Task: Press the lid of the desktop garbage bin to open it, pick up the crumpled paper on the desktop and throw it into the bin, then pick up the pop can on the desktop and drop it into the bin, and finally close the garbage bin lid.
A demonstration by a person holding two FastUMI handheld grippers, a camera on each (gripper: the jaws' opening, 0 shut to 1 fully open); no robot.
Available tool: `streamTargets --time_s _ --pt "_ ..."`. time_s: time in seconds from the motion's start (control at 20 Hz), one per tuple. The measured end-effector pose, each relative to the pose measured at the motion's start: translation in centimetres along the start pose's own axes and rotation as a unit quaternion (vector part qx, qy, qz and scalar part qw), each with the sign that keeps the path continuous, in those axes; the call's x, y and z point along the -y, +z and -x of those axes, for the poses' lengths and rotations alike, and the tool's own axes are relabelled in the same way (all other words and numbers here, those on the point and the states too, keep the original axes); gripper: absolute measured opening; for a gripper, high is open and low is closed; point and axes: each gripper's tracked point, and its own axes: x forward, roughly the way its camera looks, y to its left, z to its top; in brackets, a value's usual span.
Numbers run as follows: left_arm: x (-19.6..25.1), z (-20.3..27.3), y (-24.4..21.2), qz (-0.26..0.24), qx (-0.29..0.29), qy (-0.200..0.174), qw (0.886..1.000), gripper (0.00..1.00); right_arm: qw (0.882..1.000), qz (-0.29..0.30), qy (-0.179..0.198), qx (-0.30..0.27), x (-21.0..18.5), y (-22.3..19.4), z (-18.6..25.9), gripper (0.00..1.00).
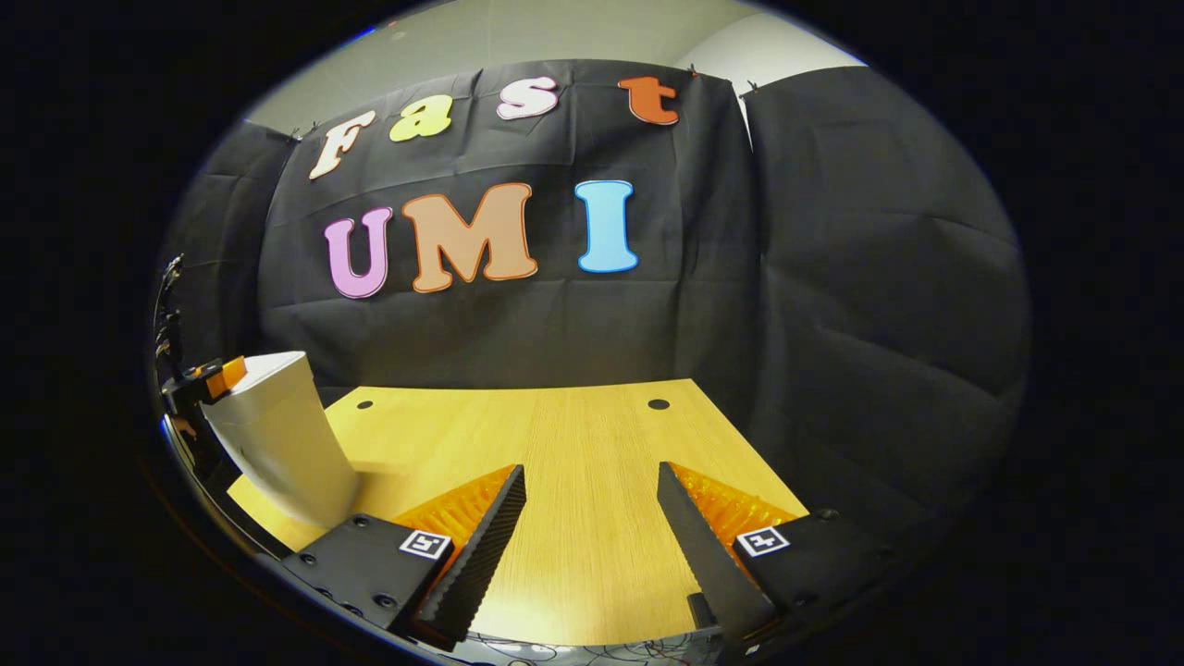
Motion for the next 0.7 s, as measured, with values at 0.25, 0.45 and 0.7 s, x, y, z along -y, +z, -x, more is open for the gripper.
streamTargets --time_s 0.25,0.45,0.7 --pt "-0.2 0.0 0.1 0.005 0.009 -0.001 1.000 0.95 1.000 -0.009 -0.007 -0.010 0.7 -0.6 0.0 0.96" --pt "-0.8 0.1 0.8 0.005 0.049 0.011 0.999 0.95 1.000 -0.012 -0.016 -0.019 1.4 -1.0 0.0 0.96" --pt "-0.8 0.1 0.6 0.010 0.049 0.007 0.999 0.95 0.999 -0.016 -0.013 -0.031 1.1 -1.7 -0.5 0.96"
